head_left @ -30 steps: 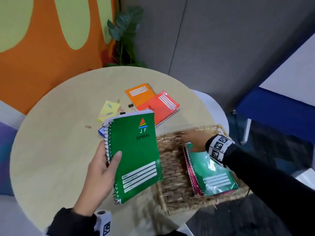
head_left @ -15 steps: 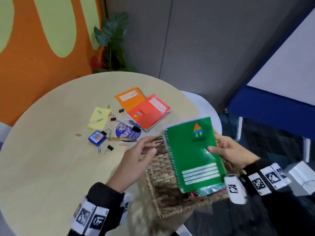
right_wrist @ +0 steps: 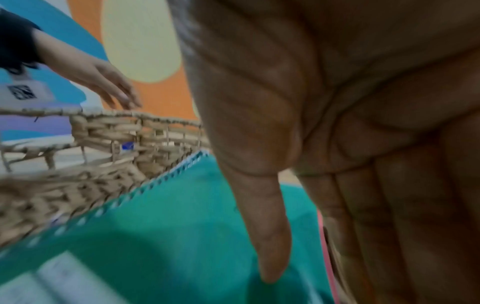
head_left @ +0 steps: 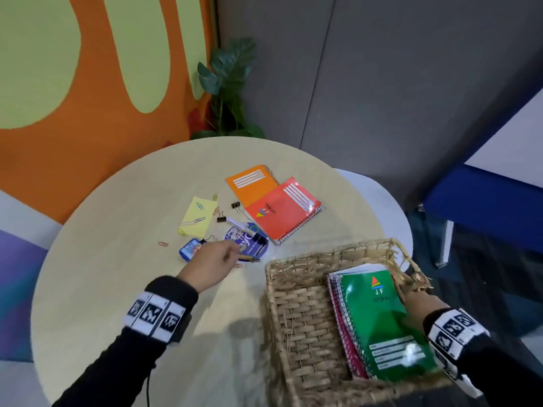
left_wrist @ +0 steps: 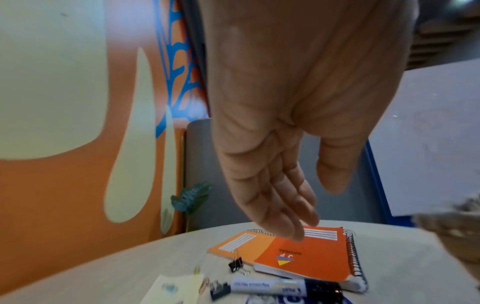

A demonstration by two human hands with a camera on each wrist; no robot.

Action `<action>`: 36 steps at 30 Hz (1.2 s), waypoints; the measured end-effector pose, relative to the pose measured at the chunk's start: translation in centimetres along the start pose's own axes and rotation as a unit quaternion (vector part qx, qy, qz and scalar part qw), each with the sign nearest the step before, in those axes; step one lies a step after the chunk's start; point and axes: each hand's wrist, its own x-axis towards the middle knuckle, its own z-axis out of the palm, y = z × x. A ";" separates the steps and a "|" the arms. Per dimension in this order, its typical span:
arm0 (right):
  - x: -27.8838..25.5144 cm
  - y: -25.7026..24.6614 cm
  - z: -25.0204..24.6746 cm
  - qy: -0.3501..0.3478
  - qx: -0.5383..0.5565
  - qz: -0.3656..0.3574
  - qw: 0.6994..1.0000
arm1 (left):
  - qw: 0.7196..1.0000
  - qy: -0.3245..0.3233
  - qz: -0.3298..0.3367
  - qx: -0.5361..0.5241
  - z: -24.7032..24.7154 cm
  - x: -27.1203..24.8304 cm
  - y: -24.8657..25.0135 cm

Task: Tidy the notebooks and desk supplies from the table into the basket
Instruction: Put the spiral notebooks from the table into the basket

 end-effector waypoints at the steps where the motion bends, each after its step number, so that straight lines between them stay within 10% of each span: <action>1: 0.0 -0.5 -0.6 0.012 -0.002 0.005 1.000 | 1.000 -0.004 0.006 0.018 -0.3 1.4 0.4; 11: 3.7 -7.5 -12.4 0.197 0.099 -0.084 0.972 | 0.966 -0.133 0.042 0.220 6.2 15.8 5.7; 21: 10.2 -14.9 -18.7 0.177 0.120 -0.174 0.961 | 0.950 -0.178 0.007 0.258 6.3 17.6 8.7; 29: 16.8 -21.7 -24.2 0.194 0.253 -0.164 0.933 | 0.957 0.090 0.041 0.273 -7.2 11.8 9.6; 36: 19.6 -29.7 -17.2 0.020 0.240 -0.135 0.961 | 0.915 0.253 0.152 0.276 -13.2 4.6 2.4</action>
